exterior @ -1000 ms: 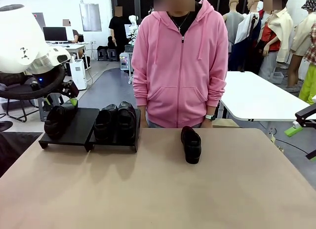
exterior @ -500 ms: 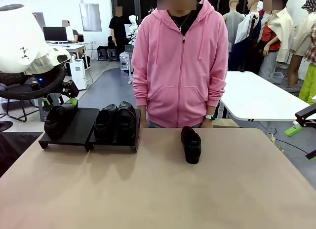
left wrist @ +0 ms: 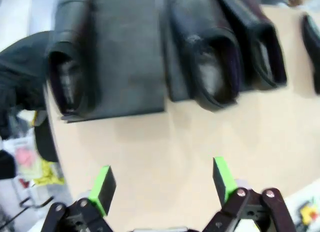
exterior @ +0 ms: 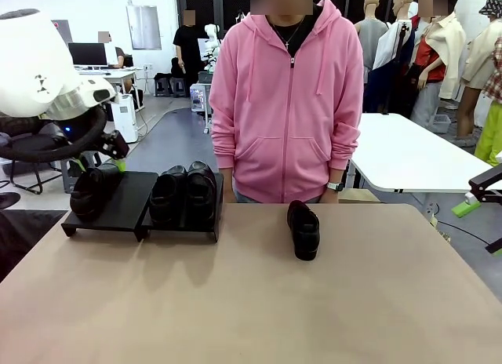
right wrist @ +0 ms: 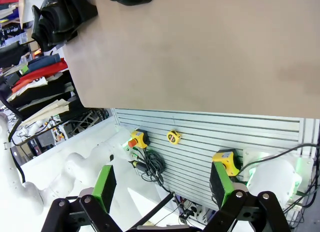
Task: Organize the shoes by placing them on the stand.
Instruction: Place the Shoe from the middle of the table onto the Shoes Stand.
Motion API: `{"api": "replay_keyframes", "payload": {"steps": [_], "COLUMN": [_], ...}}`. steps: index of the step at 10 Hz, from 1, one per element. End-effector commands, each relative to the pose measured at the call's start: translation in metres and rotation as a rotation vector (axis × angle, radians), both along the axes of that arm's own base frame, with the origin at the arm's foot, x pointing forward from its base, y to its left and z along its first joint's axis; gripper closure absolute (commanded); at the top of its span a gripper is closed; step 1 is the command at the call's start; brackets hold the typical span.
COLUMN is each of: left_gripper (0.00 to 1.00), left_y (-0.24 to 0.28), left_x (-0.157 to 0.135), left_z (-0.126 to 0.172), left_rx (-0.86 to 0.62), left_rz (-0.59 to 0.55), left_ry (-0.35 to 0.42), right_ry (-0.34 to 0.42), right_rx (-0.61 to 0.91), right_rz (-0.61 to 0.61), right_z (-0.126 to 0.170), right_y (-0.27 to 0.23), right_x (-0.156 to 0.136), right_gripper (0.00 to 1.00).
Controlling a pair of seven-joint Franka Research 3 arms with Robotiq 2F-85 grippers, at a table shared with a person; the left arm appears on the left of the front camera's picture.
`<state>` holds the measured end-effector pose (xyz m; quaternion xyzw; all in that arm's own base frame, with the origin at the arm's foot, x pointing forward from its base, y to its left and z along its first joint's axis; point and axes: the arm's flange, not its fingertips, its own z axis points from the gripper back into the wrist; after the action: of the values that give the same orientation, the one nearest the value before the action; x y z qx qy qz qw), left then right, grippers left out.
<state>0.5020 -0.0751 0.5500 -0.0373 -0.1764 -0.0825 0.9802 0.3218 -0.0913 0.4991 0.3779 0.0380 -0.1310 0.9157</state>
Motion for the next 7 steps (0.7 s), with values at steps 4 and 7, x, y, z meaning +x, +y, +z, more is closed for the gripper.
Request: {"api": "replay_keyframes", "payload": {"steps": [4, 7], "left_gripper": [0.00, 0.00], "left_y": [0.026, 0.076], "left_x": [-0.117, -0.132], "left_z": [-0.030, -0.048], "left_rx": [-0.318, -0.765], "left_rz": [-0.035, 0.420], "left_ry": [0.229, 0.123], "right_ry": [0.011, 0.011], "right_rx": [-0.005, -0.005], "right_rz": [-0.005, -0.005], "right_z": [0.003, 0.003], "right_y": [-0.001, -0.001], "right_x": [0.000, 0.000], "right_gripper": [0.00, 0.00]}}
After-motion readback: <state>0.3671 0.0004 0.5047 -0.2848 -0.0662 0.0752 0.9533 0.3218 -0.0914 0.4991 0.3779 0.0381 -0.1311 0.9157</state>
